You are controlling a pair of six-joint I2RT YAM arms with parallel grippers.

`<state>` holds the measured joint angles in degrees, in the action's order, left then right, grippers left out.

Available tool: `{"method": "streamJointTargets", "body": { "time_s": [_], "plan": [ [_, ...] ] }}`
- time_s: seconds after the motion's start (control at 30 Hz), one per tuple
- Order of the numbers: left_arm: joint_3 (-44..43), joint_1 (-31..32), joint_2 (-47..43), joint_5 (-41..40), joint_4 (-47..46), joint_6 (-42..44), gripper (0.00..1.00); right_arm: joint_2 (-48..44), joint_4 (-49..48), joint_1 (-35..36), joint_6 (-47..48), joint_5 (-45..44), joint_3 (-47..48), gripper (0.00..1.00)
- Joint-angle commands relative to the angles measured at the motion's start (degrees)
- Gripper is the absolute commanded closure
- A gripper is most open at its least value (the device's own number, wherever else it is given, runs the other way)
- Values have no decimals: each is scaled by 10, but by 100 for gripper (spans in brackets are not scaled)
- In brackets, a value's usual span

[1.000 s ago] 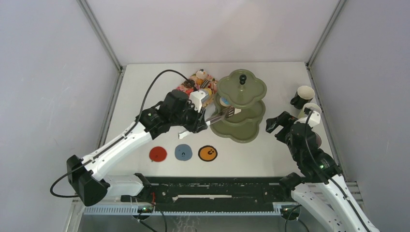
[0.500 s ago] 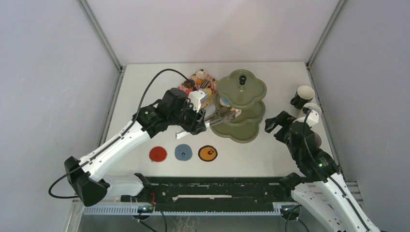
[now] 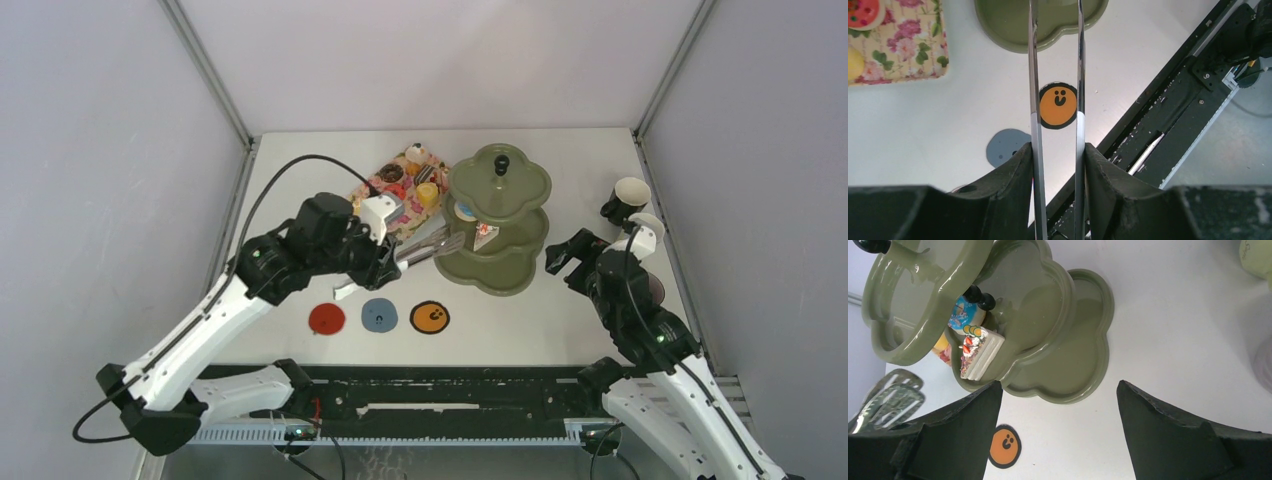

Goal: Serve the afternoon tea

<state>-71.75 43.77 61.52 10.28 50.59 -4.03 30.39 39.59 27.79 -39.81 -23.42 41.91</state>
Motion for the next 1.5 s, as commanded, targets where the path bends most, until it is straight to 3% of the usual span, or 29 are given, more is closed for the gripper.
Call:
{"method": "streamJointTargets", "body": {
  "time_s": [0.0, 0.13, 0.3, 0.4, 0.57, 0.77, 1.07, 1.47],
  "plan": [
    [-4, 2, -48, -27, -8, -3, 58, 9, -30, 3, -6, 7, -1, 7],
    [18, -32, -80, -49, -14, -10, 60, 16, -41, 2, -1, 15, -4, 7],
    [61, -172, -97, -3, -70, -72, 67, 17, -42, 3, 1, 14, -4, 7],
    [69, -197, -62, -33, -88, -109, 66, 16, -42, 3, 2, 10, -6, 7],
    [59, -211, 28, -160, -116, -184, 65, 15, -43, 3, 1, 12, -8, 7],
    [50, -268, 112, -197, -150, -231, 62, -5, -31, 2, 3, 2, -7, 7],
    [20, -270, 185, -245, -165, -211, 57, -2, -23, 3, 0, -6, -12, 7],
    [2, -254, 205, -218, -184, -177, 56, 6, -35, 3, 5, -6, -12, 7]
  ]
}}
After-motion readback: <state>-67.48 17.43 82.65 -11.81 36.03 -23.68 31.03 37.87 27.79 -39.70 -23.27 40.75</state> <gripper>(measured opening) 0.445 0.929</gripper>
